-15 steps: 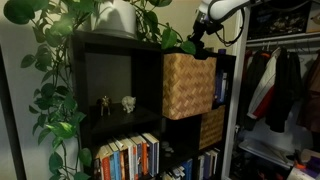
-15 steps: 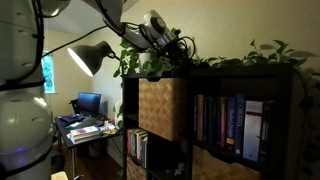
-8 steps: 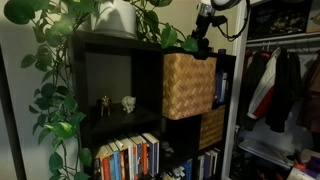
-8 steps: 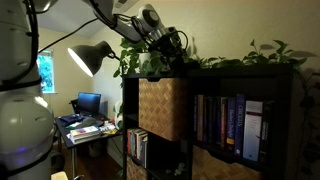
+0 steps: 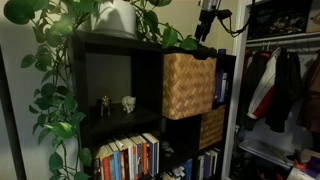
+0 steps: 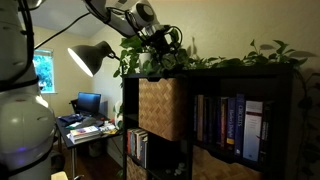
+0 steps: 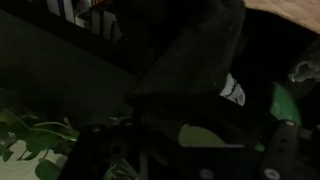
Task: Partially pull out the basket from the shelf, remove socks from it and put them on top of the shelf, and then push the basket back into the shelf
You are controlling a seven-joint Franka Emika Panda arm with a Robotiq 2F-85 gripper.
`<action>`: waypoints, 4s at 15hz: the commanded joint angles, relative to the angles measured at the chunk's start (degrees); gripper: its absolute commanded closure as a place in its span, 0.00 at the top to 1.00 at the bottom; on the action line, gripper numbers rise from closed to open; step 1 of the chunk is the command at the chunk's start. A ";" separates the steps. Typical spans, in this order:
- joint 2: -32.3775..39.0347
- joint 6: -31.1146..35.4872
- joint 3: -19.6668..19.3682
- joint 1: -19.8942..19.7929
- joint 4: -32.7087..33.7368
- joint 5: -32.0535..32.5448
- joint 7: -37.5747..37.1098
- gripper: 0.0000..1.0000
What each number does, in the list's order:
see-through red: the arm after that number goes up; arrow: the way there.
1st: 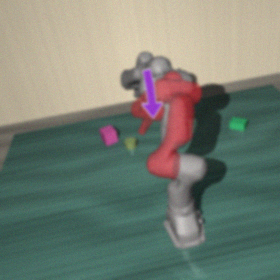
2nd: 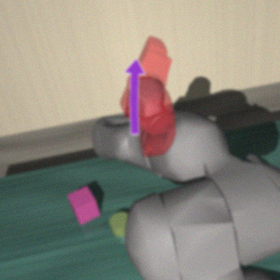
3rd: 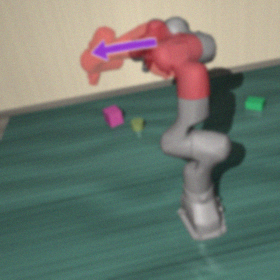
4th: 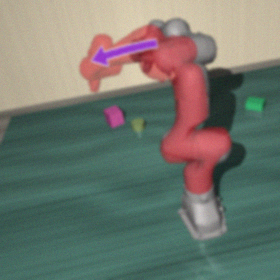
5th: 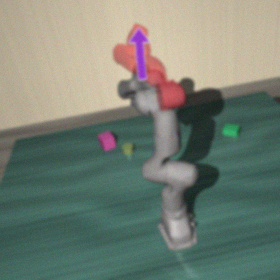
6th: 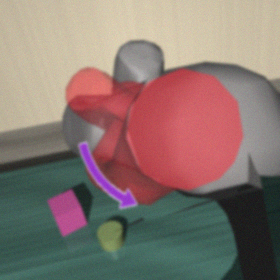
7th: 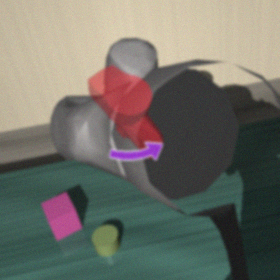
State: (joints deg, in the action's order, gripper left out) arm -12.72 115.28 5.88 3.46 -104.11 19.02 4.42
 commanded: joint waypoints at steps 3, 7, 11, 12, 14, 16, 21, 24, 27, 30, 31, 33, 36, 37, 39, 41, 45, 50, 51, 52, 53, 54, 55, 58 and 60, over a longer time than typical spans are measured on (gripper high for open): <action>-1.23 -2.88 -0.33 0.57 -0.45 -2.84 2.51 1.00; -1.88 -5.80 0.30 0.62 -0.47 -1.50 2.53 1.00; -3.30 -6.48 0.46 0.32 -1.94 -0.45 0.87 1.00; -3.62 -6.07 0.44 0.26 -2.35 -0.32 0.52 1.00; -4.23 -5.70 0.39 0.10 -3.04 -0.30 -0.44 1.00; -4.78 -5.34 -0.12 -0.13 -4.07 -1.41 -1.27 1.00; -6.09 -2.72 -1.56 -1.24 -8.22 -1.84 -4.23 1.00; -6.32 1.72 -2.77 -1.63 -11.10 -3.00 -5.18 1.00; -6.07 9.21 -3.76 -2.00 -14.37 -3.91 -5.18 1.00; -5.48 14.73 -4.37 -2.26 -16.82 -5.03 -4.92 1.00; -5.46 15.97 -4.43 -2.44 -17.59 -5.30 -4.86 1.00; -5.61 18.22 -4.58 -2.65 -18.90 -5.84 -4.57 1.00; -5.60 20.55 -4.69 -2.69 -20.06 -6.68 -4.27 1.00; -5.55 21.03 -4.71 -2.64 -20.34 -7.01 -4.08 1.00; -5.52 21.77 -4.67 -2.62 -20.86 -7.56 -3.98 0.74; -5.61 22.07 -4.59 -2.70 -21.35 -7.71 -3.99 0.60; -6.17 21.59 -4.40 -2.77 -21.80 -7.59 -4.09 0.33; -6.85 21.04 -4.57 -2.34 -21.89 -8.87 -3.43 0.04; -7.06 20.67 -4.49 -2.25 -21.80 -9.07 -3.21 0.02; -7.25 20.36 -4.44 -2.12 -21.70 -9.28 -2.91 0.01; -7.52 19.50 -4.29 -2.03 -21.41 -9.28 -2.70 0.00; -7.89 18.72 -4.18 -1.88 -21.16 -9.26 -2.34 0.03; -8.37 17.94 -4.04 -1.76 -20.93 -9.03 -2.08 0.04; -9.97 15.47 -3.70 -1.49 -20.06 -8.79 -0.83 0.03; -11.08 13.43 -3.55 -1.36 -19.18 -8.79 0.02 0.03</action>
State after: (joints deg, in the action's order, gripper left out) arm -20.33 132.40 2.24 1.55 -123.17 11.18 2.23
